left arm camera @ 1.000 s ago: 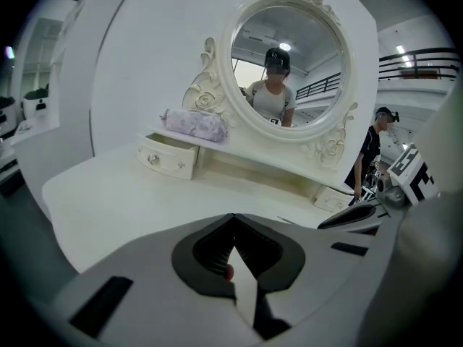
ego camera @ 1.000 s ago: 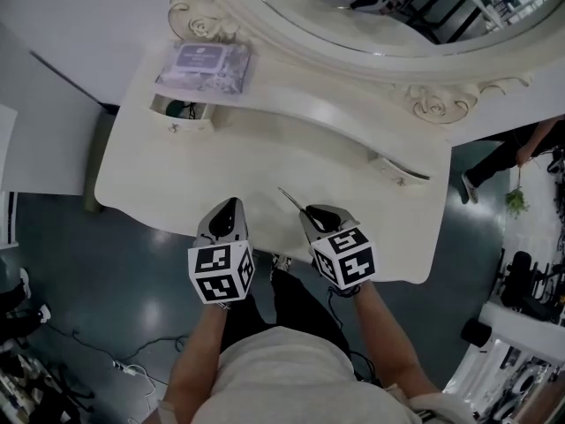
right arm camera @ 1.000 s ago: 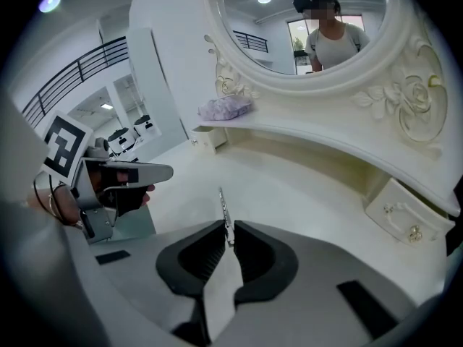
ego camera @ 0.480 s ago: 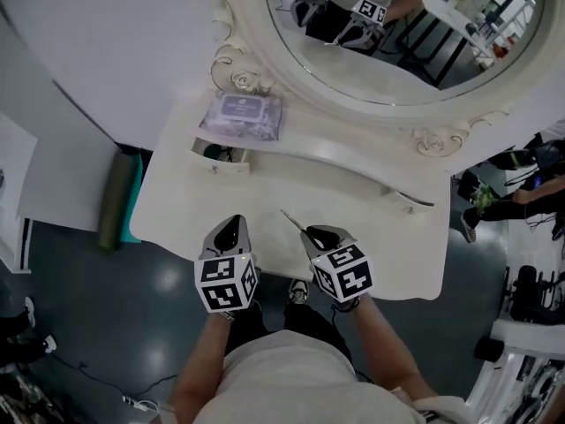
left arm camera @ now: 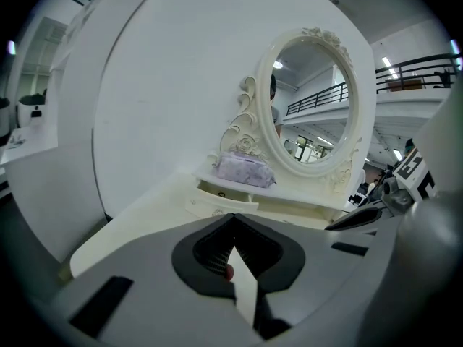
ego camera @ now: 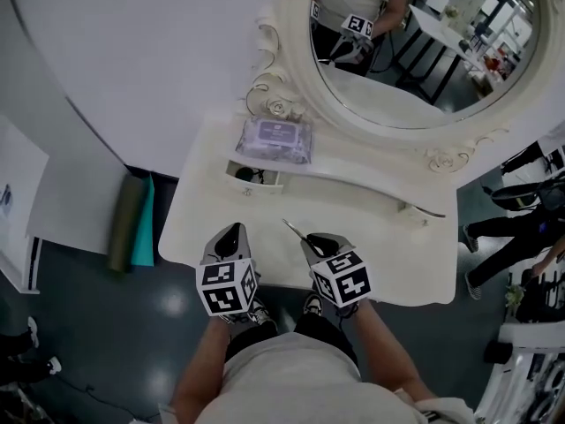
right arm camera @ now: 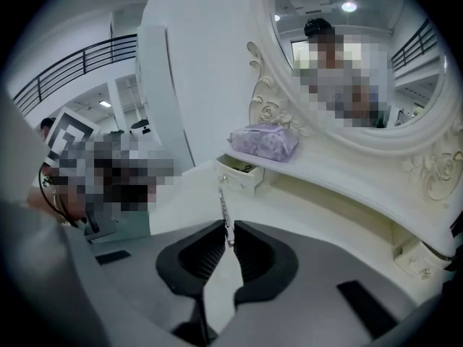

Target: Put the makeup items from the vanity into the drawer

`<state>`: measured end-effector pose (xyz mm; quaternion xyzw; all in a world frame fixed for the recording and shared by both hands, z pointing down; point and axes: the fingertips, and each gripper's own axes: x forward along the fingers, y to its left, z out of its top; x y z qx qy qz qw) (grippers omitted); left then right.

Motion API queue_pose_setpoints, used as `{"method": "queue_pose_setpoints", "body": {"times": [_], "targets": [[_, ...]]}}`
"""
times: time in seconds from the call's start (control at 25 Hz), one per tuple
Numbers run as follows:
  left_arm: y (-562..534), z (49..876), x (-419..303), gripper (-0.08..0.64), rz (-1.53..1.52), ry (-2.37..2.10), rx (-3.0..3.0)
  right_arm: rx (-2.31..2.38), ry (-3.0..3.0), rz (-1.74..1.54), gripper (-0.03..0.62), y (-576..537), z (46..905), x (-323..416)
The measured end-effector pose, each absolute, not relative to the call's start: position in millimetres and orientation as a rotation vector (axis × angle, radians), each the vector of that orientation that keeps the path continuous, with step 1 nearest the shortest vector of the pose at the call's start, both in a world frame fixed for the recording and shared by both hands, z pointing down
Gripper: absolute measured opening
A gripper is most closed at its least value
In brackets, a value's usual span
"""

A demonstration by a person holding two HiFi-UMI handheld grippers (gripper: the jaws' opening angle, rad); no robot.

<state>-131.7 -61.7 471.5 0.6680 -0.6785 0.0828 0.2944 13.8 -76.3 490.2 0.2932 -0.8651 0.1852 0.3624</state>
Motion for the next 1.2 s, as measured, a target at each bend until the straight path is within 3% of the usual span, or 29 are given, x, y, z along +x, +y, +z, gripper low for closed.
{"method": "queue_pose_setpoints", "body": {"times": [1.2], "targets": [[-71,481,-213,0.005,0.142,-1.893,1.623,0.637,-2.235,0.436,0.049,-126,489,-78]]}}
